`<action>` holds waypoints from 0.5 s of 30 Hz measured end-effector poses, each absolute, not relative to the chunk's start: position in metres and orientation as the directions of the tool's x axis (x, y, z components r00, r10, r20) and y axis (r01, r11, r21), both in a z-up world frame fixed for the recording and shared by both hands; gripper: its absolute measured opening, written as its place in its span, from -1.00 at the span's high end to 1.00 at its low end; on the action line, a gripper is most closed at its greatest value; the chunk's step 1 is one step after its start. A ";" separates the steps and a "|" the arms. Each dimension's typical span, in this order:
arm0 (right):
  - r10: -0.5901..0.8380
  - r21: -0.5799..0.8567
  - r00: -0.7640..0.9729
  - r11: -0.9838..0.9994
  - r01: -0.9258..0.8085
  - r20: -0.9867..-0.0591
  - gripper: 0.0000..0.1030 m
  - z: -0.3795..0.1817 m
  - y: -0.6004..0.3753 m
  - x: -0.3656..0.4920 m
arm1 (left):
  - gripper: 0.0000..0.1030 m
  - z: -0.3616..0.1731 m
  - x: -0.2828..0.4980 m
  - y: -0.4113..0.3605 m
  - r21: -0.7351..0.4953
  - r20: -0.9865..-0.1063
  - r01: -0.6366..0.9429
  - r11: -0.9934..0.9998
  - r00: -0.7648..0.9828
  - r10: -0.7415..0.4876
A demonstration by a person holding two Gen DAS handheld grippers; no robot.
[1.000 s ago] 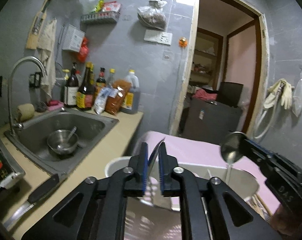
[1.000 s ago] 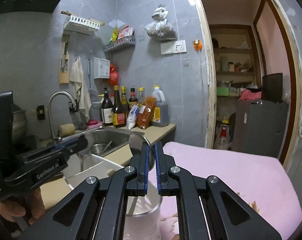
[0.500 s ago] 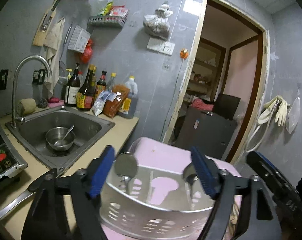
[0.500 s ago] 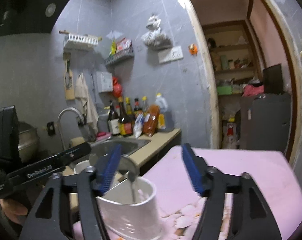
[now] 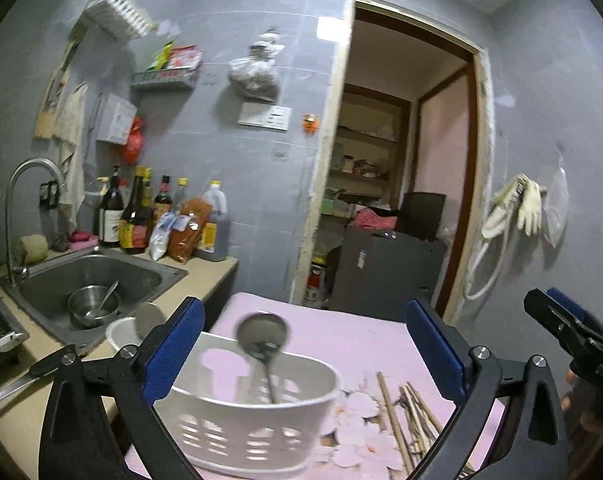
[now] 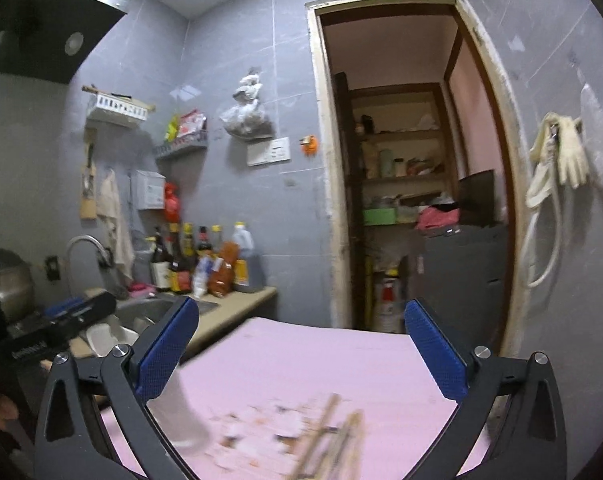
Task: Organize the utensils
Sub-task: 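Lower both spoons into the white holder and open both tools, then grasp a wooden chopstick with the left tool while the right tool grasps another chopstick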
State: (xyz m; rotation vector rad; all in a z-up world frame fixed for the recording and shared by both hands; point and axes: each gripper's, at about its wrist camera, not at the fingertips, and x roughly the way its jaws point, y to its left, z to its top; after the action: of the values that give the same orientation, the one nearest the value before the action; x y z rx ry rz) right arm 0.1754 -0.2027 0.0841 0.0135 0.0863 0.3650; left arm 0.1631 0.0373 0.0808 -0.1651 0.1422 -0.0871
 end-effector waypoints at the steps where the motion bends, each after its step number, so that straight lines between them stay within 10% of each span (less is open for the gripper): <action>1: 0.345 0.016 0.935 0.939 -0.345 -0.084 -1.00 0.082 -0.210 0.173 | -0.92 0.079 0.164 0.030 -0.160 -0.137 0.086 0.983 0.985 -0.108; 15: 0.220 -0.049 0.941 0.970 -0.240 -0.258 -1.00 0.043 -0.266 0.182 | -0.92 0.039 0.195 -0.050 -0.036 -0.321 0.158 0.987 0.933 -0.162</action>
State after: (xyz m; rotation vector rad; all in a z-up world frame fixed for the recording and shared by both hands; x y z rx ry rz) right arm 0.1825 -0.2663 0.0435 -0.0803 0.2542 0.2347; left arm 0.1947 -0.0497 0.0393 -0.0097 0.3297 -0.1636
